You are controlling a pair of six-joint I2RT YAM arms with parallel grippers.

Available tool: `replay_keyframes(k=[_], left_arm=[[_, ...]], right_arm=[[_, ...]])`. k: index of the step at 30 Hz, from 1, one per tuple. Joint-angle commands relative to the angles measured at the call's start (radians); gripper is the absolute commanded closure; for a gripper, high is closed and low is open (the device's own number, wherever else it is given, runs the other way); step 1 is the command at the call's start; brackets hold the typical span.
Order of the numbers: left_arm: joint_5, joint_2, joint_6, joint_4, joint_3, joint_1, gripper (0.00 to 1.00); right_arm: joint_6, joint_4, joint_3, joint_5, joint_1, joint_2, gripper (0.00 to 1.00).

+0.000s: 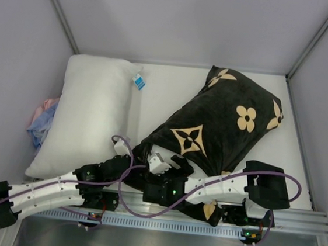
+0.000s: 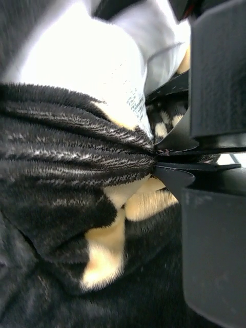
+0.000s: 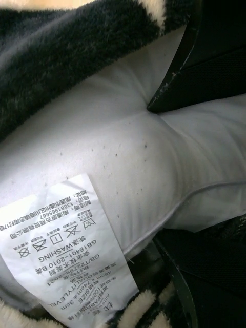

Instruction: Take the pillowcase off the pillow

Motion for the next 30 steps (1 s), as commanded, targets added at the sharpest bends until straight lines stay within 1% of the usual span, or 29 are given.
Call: replay_keyframes(k=[1, 2, 3, 5, 6, 7, 8, 9, 12, 16, 17, 18, 19, 21, 22, 24, 25, 27, 28, 30], left_arm=[[-0.009, -0.048, -0.009, 0.000, 0.001, -0.001, 1.00], [-0.003, -0.054, -0.009, -0.002, 0.001, -0.001, 1.00], [-0.002, -0.058, -0.009, -0.002, 0.002, -0.001, 1.00], [0.005, -0.055, -0.012, -0.002, 0.004, -0.001, 1.00], [0.008, -0.053, -0.014, -0.002, 0.005, -0.001, 1.00], [0.008, -0.051, -0.015, -0.002, 0.005, -0.001, 1.00], [0.009, -0.048, -0.015, -0.002, 0.007, -0.001, 1.00], [0.009, -0.047, -0.014, -0.002, 0.008, -0.001, 1.00], [0.008, -0.051, -0.012, -0.006, 0.013, -0.001, 1.00], [-0.027, -0.051, -0.020, -0.046, 0.031, -0.001, 1.00], [-0.043, -0.047, -0.024, -0.061, 0.039, -0.001, 1.00], [-0.081, -0.042, -0.035, -0.092, 0.046, -0.001, 1.00], [-0.098, -0.036, -0.038, -0.101, 0.065, 0.001, 1.00], [-0.136, -0.007, -0.034, -0.115, 0.085, -0.001, 1.00], [-0.177, 0.007, -0.032, -0.126, 0.092, 0.001, 1.00], [-0.210, 0.056, -0.038, -0.138, 0.123, 0.001, 1.00], [-0.236, 0.073, -0.040, -0.137, 0.132, 0.001, 1.00], [-0.253, 0.117, -0.046, -0.135, 0.155, 0.001, 1.00], [-0.261, 0.143, -0.043, -0.128, 0.163, 0.001, 1.00], [-0.276, 0.169, -0.040, -0.094, 0.178, 0.002, 1.00]], right_arm=[[0.084, -0.104, -0.051, -0.020, -0.055, -0.059, 0.16], [0.093, -0.104, -0.054, -0.020, -0.077, -0.075, 0.22], [0.107, -0.104, -0.057, -0.017, -0.090, -0.082, 0.34], [0.116, -0.104, -0.053, 0.005, -0.124, -0.092, 0.50], [0.118, -0.106, -0.048, 0.011, -0.134, -0.092, 0.73], [0.116, -0.106, -0.044, 0.026, -0.144, -0.095, 0.82], [0.116, -0.106, -0.034, 0.029, -0.162, -0.102, 0.88], [0.116, -0.104, -0.028, 0.037, -0.171, -0.105, 1.00], [0.107, -0.104, -0.022, 0.064, -0.182, -0.138, 1.00], [0.144, -0.104, -0.066, 0.057, -0.182, -0.264, 1.00], [0.158, -0.104, -0.100, 0.052, -0.182, -0.348, 1.00], [0.187, -0.104, -0.117, 0.042, -0.182, -0.399, 1.00], [0.204, -0.104, -0.152, 0.037, -0.182, -0.509, 1.00], [0.237, -0.104, -0.183, 0.028, -0.182, -0.623, 1.00], [0.247, -0.103, -0.206, 0.028, -0.190, -0.734, 1.00], [0.260, -0.112, -0.221, 0.011, -0.202, -0.840, 1.00], [0.254, -0.114, -0.232, 0.005, -0.219, -0.929, 1.00], [0.224, -0.114, -0.237, -0.027, -0.248, -0.994, 1.00], [0.207, -0.115, -0.234, -0.050, -0.292, -1.022, 1.00], [0.190, -0.127, -0.231, -0.104, -0.328, -1.034, 1.00]])
